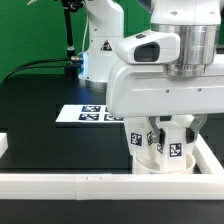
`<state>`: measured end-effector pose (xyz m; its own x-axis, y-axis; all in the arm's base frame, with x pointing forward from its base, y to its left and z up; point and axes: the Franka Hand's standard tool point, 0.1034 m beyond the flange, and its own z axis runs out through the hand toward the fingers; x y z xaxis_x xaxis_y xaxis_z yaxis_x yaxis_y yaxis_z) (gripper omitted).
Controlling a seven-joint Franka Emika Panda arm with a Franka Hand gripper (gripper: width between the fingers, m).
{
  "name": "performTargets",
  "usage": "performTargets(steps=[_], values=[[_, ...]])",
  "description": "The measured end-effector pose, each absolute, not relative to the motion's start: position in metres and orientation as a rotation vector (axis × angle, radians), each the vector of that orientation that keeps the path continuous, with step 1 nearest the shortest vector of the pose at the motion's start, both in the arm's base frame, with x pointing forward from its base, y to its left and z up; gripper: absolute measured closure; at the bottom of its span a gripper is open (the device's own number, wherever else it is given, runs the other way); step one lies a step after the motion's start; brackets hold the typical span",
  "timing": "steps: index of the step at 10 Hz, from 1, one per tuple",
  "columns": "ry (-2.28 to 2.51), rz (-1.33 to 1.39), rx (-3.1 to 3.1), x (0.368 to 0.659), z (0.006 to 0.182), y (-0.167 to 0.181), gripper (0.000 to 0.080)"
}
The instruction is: Assemble stool
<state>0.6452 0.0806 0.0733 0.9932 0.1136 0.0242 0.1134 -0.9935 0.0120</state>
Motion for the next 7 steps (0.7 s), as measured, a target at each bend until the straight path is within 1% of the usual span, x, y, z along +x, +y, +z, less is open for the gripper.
performTargets(steps=[2,5,7], values=[[-0.032,0.04,3.132,0.6452,0.0731,0.0805,0.0459],[-0.804,0.073,3.041,0.6487,0.072,0.0866,0.0459],[-1.205,0.088,2.937,0.6501,0.0715,0.09,0.0459]])
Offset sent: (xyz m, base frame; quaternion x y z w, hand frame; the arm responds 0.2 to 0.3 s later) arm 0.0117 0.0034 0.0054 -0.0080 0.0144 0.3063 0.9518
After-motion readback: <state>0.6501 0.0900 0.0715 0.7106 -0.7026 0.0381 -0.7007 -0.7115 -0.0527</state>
